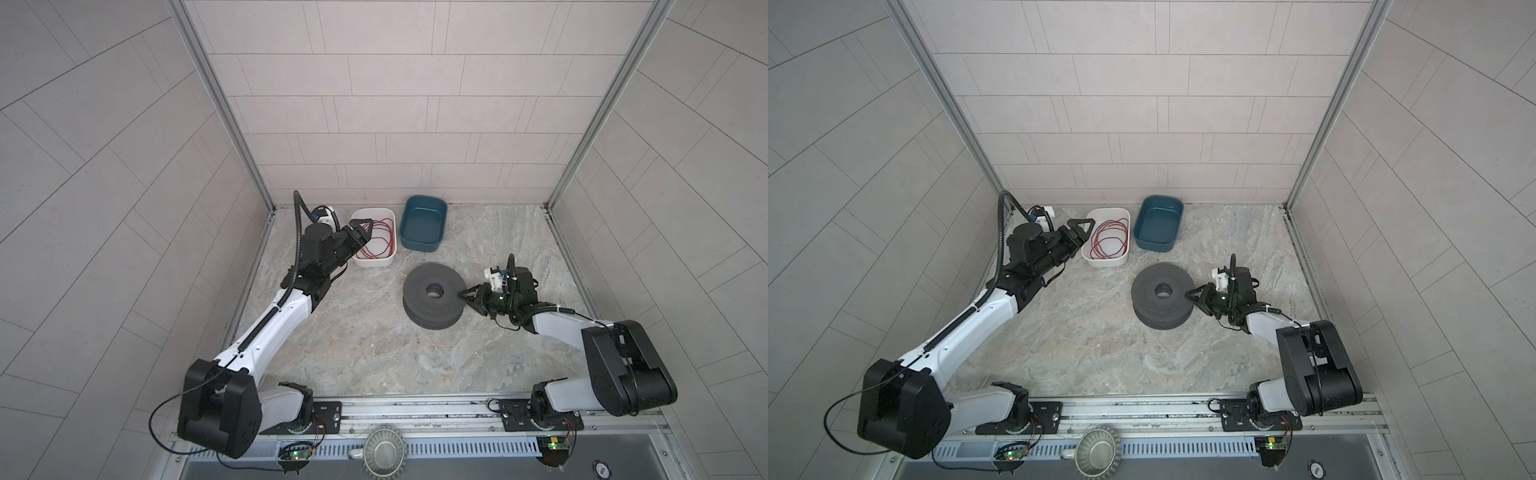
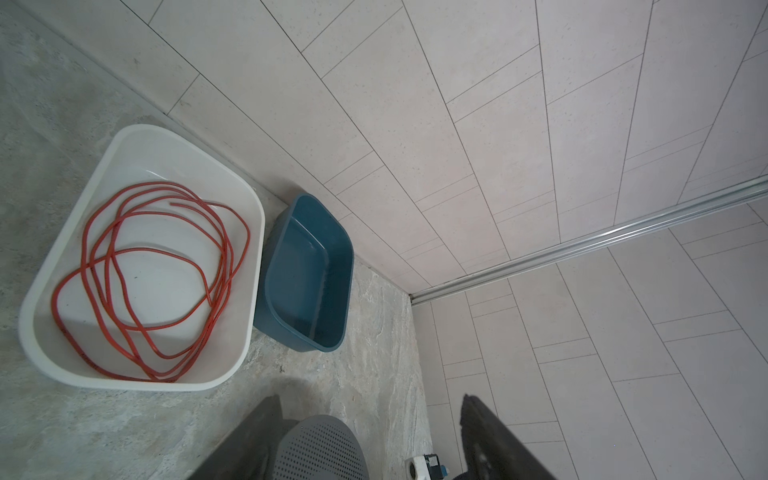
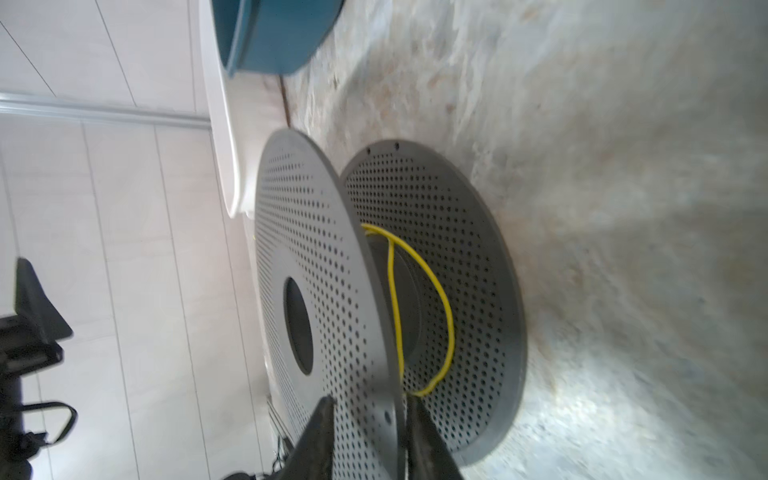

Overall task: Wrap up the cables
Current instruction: 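Open both grippers and lift them away from the spool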

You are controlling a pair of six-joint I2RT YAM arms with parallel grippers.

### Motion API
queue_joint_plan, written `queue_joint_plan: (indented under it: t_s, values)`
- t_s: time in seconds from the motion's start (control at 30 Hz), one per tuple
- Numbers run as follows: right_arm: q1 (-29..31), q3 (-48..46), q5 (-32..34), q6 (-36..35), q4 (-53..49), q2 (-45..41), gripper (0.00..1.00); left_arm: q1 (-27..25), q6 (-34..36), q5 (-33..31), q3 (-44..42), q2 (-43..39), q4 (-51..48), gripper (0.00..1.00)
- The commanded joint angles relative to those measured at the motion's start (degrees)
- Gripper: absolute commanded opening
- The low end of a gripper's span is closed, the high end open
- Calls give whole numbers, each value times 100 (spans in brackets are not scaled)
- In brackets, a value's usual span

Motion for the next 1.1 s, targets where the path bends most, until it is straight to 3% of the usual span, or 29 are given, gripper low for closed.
queue_joint_plan:
  t_s: [0.0,0.2,0.37,0.53,0.6,0.67,0.8,0.93,1.07]
  values:
    - [-60,257,62,-418,-780,-215,41,28,383,-189,293,-36,-563,75]
    - [-191,884,645,-1170,-2634,-800,75,39,986,-508,1087,198,-1685,79]
    - [-208,1424,1453,-1915,-3710,-1439,94,217,1474,-457,1516,271,-2175,82]
    - [-228,2054,2338,-2749,-4222,-1605,97,478,2009,-480,1826,387,-2610,84]
    - [-229,2334,2838,-2898,-4312,-1582,98,483,2627,-890,2004,360,-2910,86]
    - [-229,2534,3391,-3071,-4213,-1582,98,524,3053,-1460,2042,308,-3025,99]
    - [-237,2561,4286,-3302,-3689,-1536,98,738,3403,-1842,1882,382,-2960,100]
    - [-249,2405,4902,-3389,-3039,-1345,99,853,3950,-2075,1516,561,-2850,100]
    - [-255,1971,5536,-3511,-2151,-1157,99,1111,4613,-2014,242,222,-1836,100]
